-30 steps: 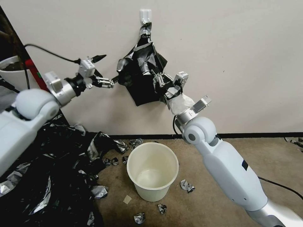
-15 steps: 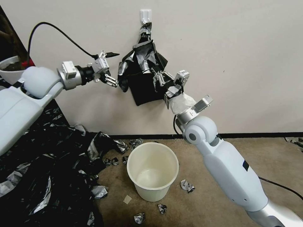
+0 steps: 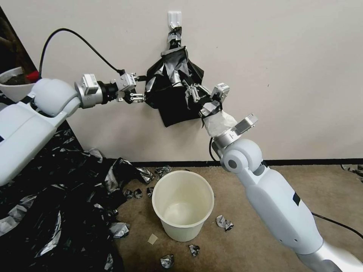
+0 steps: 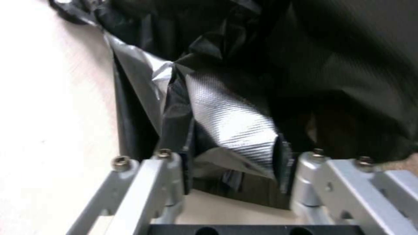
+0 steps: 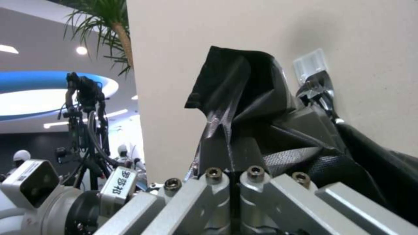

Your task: Place a trash bag onto the trash bin.

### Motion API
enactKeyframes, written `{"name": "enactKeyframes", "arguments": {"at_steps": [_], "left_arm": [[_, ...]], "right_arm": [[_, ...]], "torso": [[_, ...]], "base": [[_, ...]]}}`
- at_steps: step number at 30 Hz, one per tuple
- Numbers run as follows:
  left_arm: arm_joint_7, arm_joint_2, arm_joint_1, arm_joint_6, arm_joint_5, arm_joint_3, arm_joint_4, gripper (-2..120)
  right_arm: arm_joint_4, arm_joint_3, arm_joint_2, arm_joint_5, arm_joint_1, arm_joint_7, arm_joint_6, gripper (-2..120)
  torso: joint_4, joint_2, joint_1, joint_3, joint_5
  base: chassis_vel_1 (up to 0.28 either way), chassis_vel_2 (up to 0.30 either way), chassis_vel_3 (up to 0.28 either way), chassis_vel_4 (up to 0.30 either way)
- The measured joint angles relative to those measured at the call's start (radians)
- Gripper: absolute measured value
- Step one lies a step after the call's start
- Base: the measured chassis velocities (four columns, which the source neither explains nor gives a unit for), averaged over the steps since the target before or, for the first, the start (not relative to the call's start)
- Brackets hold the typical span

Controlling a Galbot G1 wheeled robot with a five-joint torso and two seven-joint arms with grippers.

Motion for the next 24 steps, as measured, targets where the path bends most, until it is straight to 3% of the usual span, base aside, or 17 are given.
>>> {"name": "enactKeyframes", "arguments": {"at_steps": [7, 9, 13, 15, 19, 24], "left_arm": [[-0.078, 0.0, 0.13, 0.006, -0.061, -0.108, -0.056, 8], [-0.134, -0.003, 0.23, 0.007, -0.124, -0.19, -0.107, 0], [-0.192, -0.014, 0.349, 0.0, -0.183, -0.265, -0.16, 0], [-0.279, -0.038, 0.505, -0.035, -0.233, -0.347, -0.213, 0], [-0.381, -0.083, 0.63, -0.081, -0.271, -0.425, -0.25, 0], [-0.414, -0.13, 0.71, -0.092, -0.293, -0.501, -0.287, 0]], "right_arm": [[-0.007, 0.005, -0.008, 0.001, -0.012, 0.024, 0.019, 0], [-0.003, 0.005, -0.012, 0.004, -0.031, 0.066, 0.021, 0], [0.011, 0.005, -0.019, 0.01, -0.059, 0.106, 0.019, 0], [0.04, 0.006, -0.028, 0.016, -0.108, 0.14, 0.014, 0], [0.095, 0.008, -0.038, 0.012, -0.179, 0.147, 0.01, 0], [0.163, 0.012, -0.04, 0.001, -0.263, 0.146, 0.009, 0]], "torso": [[0.0, 0.0, 0.0, 0.0, 0.0], [0.0001, 0.0, 0.0, 0.0, 0.0001], [0.0, 0.0, 0.0, 0.0, 0.0001], [0.0001, 0.0, 0.0, 0.0, -0.0002], [0.0, 0.0, 0.0, 0.0, -0.0001], [0.0001, 0.0, 0.0, 0.0, 0.0001]], "base": [[0.0, 0.0, 0.0, 0.0], [0.0, 0.0, 0.0, 0.0], [0.0, 0.0, 0.0, 0.0], [0.0, 0.0, 0.0, 0.0], [0.0, 0.0, 0.0, 0.0], [0.0, 0.0, 0.0, 0.0]]}}
